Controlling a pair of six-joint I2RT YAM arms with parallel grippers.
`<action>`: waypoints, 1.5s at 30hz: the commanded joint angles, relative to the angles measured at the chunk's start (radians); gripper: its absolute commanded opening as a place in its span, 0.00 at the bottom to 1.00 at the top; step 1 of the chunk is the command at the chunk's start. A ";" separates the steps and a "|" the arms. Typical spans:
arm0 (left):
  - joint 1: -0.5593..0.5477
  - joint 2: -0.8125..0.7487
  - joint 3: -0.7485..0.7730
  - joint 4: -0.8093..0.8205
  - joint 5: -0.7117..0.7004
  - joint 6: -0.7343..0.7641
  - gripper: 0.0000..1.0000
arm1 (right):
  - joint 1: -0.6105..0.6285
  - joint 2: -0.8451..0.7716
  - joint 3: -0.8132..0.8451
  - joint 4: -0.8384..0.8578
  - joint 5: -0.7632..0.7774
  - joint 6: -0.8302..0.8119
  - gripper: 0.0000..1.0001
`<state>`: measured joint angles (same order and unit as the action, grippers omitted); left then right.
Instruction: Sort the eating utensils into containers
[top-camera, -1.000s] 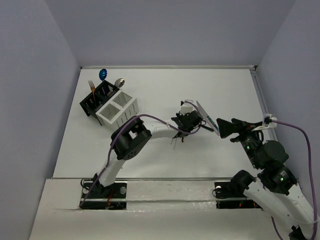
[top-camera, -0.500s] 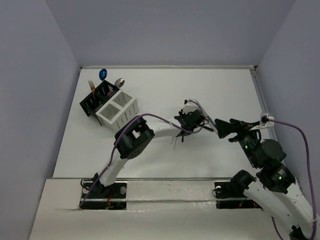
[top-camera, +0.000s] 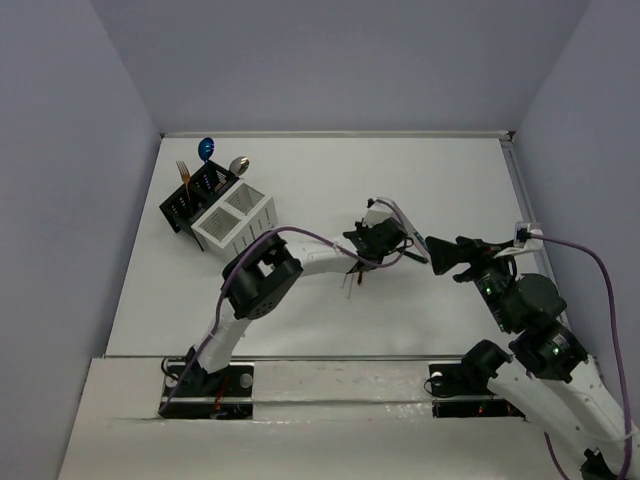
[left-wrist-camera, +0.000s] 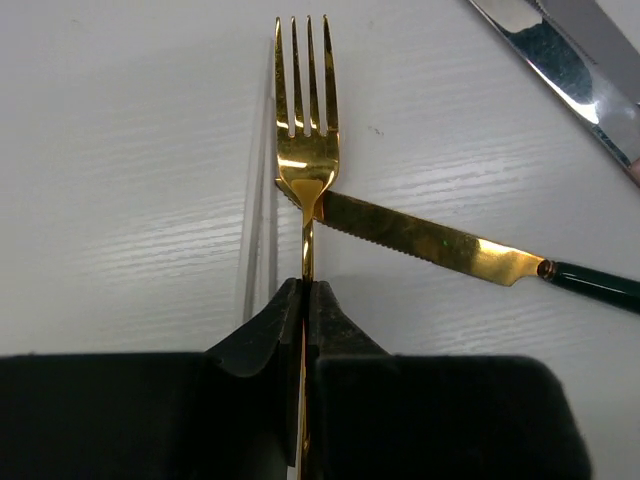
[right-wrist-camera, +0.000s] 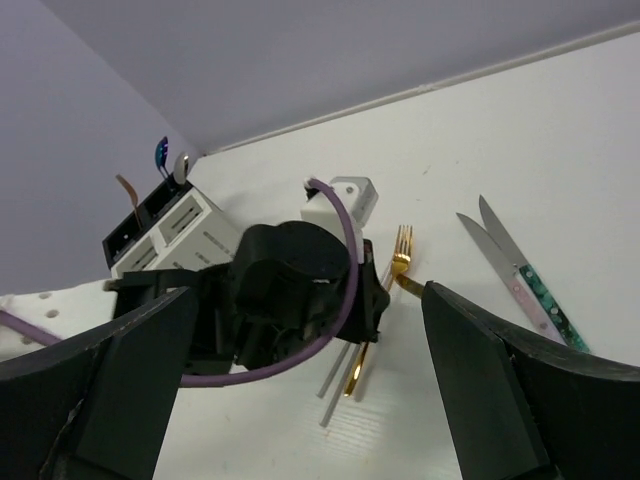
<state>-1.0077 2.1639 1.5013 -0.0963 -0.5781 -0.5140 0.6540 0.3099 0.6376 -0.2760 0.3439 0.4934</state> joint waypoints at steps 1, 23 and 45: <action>0.006 -0.255 -0.065 0.082 -0.026 0.051 0.00 | -0.002 0.014 0.002 0.069 -0.014 -0.010 1.00; 0.655 -0.917 -0.513 0.664 -0.324 0.601 0.00 | -0.002 0.038 -0.098 0.167 -0.077 -0.009 1.00; 0.943 -0.527 -0.455 1.032 -0.302 0.864 0.00 | -0.002 0.037 -0.216 0.314 -0.039 -0.027 1.00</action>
<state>-0.0742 1.6253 1.0061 0.7986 -0.8791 0.3172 0.6540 0.3321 0.4305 -0.0525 0.2886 0.4828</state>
